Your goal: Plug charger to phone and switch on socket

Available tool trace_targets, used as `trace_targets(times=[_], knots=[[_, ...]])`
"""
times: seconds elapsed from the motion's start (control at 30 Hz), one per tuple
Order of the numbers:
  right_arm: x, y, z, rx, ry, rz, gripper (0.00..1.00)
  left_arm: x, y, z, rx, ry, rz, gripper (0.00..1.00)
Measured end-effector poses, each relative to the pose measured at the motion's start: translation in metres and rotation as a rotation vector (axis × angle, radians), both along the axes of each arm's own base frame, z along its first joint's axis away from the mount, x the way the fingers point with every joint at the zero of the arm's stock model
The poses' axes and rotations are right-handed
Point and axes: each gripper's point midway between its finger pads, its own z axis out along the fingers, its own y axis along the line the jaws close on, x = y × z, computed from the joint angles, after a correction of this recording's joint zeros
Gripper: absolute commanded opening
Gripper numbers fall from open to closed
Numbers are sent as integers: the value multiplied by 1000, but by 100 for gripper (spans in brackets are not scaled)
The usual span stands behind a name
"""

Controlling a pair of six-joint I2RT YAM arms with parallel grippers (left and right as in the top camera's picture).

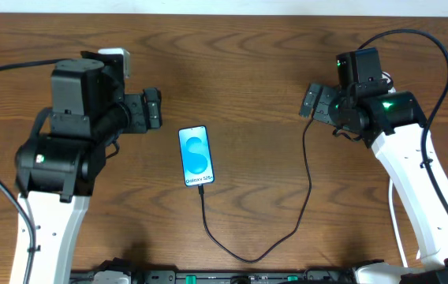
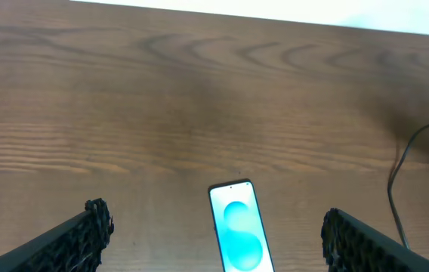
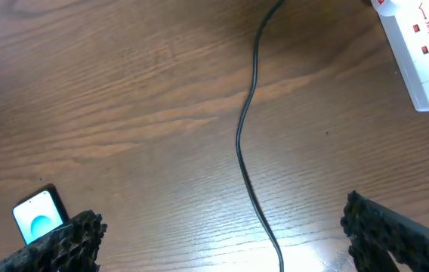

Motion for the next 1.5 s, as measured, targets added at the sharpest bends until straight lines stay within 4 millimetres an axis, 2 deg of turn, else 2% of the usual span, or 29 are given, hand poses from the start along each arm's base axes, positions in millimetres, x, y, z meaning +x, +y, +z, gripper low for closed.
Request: trace_targets(times=[0.8,1.1,1.27,1.4,1.5], knots=[[-1,0,-1,-2,6,1,99,-4,1,-3,4,18,-2,91],[-6,2,0,2,26,104,99,-4,1,-3,4,18,-2,91],[0,-18,24,32,0,127,99,-4,1,-3,5,19,-2,91],[5,-51,52,71,-47,112,99,-4,1,-3,5,19,-2,91],[3,-79,65,93,-71,88,99,-4,1,-3,5,19,-2,91]])
